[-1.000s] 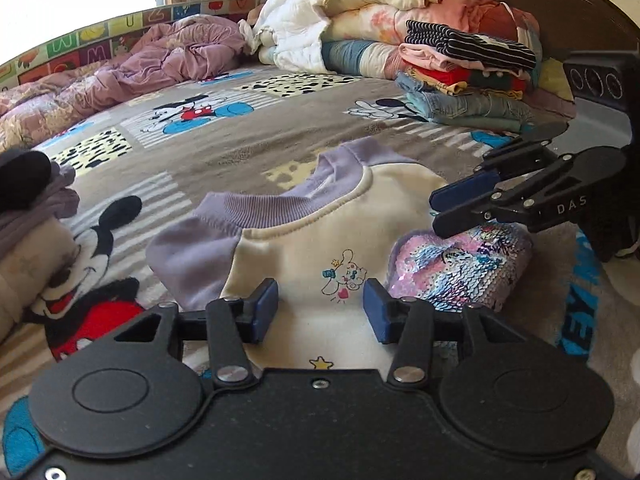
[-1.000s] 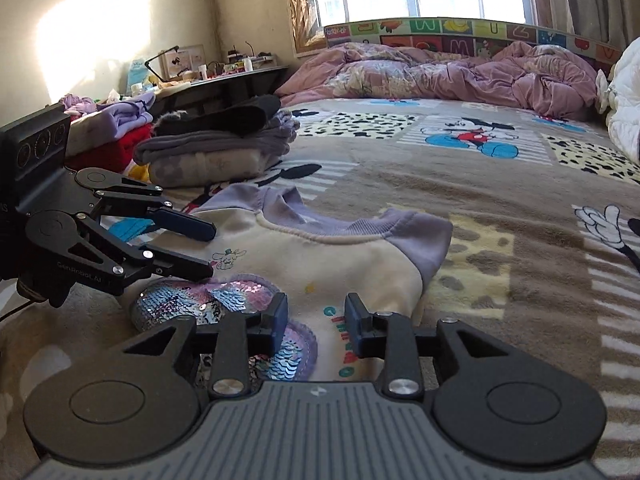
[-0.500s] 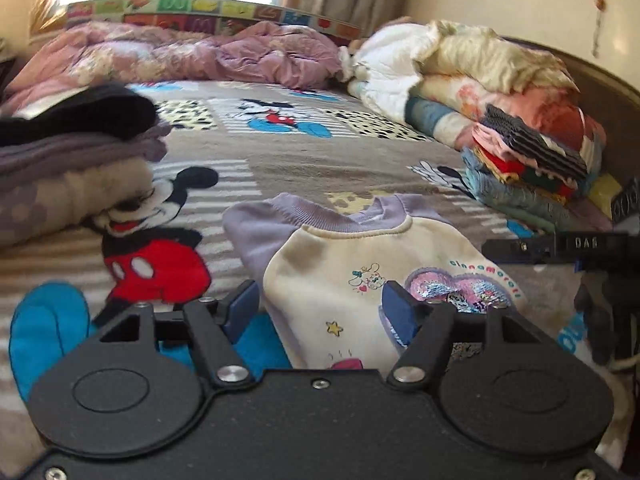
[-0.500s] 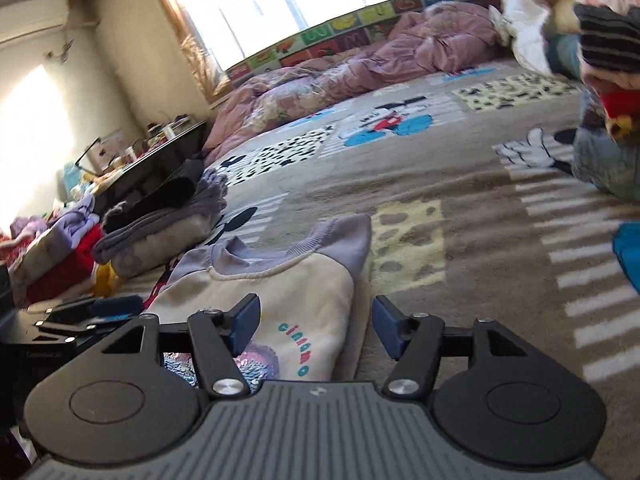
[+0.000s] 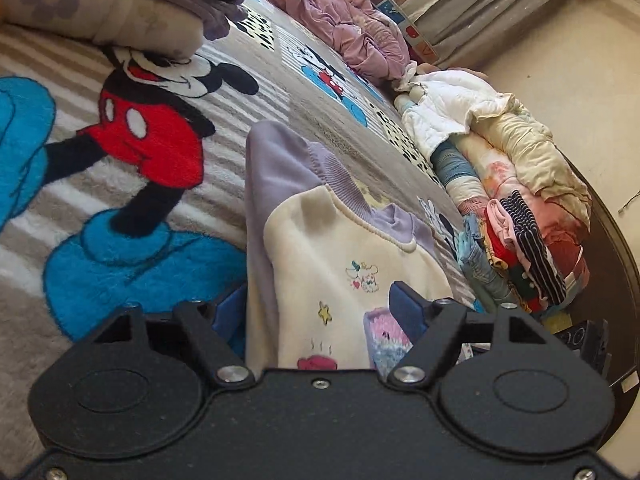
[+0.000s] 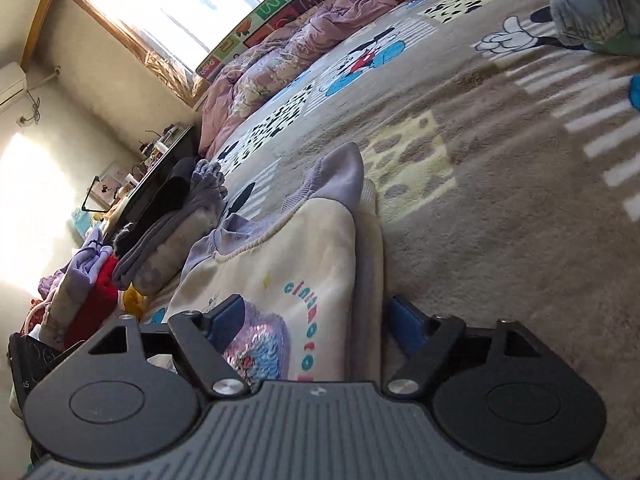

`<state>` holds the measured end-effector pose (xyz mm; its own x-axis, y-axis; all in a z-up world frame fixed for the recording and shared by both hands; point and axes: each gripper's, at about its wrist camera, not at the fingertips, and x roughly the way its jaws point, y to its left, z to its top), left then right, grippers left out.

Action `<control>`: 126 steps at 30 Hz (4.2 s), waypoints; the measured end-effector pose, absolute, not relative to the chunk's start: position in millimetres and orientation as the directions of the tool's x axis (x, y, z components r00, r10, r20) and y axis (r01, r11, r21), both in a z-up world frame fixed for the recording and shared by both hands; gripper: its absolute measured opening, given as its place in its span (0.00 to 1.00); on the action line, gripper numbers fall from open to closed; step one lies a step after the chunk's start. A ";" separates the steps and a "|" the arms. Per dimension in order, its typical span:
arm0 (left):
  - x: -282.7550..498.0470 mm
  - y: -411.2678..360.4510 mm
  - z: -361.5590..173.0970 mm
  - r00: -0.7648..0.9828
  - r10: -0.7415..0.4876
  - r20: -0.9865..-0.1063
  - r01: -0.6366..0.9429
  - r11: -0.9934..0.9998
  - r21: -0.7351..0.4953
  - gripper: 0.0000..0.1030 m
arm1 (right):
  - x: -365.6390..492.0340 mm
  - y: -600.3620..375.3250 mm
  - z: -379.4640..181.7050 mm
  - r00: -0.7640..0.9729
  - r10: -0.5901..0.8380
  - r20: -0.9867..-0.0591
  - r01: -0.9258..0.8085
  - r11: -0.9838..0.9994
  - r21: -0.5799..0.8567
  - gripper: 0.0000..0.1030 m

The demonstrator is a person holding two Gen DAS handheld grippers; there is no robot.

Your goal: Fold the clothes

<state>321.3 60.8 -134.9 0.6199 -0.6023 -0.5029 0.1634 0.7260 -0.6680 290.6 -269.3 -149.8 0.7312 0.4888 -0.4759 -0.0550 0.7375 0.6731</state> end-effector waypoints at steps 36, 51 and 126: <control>303.3 175.0 -84.5 0.782 -0.596 -0.184 0.144 0.459 -0.877 0.19 | 340.7 -207.2 -93.3 0.692 0.701 -0.173 -0.245 0.454 0.856 0.24; 258.4 318.8 7.8 0.941 -0.336 0.041 0.205 0.469 -0.859 0.19 | 424.6 -46.3 -4.7 0.496 0.868 -0.007 -0.456 0.268 0.848 0.24; 270.1 374.8 25.0 0.909 0.334 -0.250 -0.397 0.877 -0.270 0.79 | 454.1 165.2 60.7 0.559 0.790 -0.253 -0.676 0.610 0.412 0.60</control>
<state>270.1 374.8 25.0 0.9087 0.3340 -0.2504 -0.3969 0.8772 -0.2703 454.1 165.2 60.7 0.5586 0.7899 -0.2531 -0.6764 0.6104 0.4122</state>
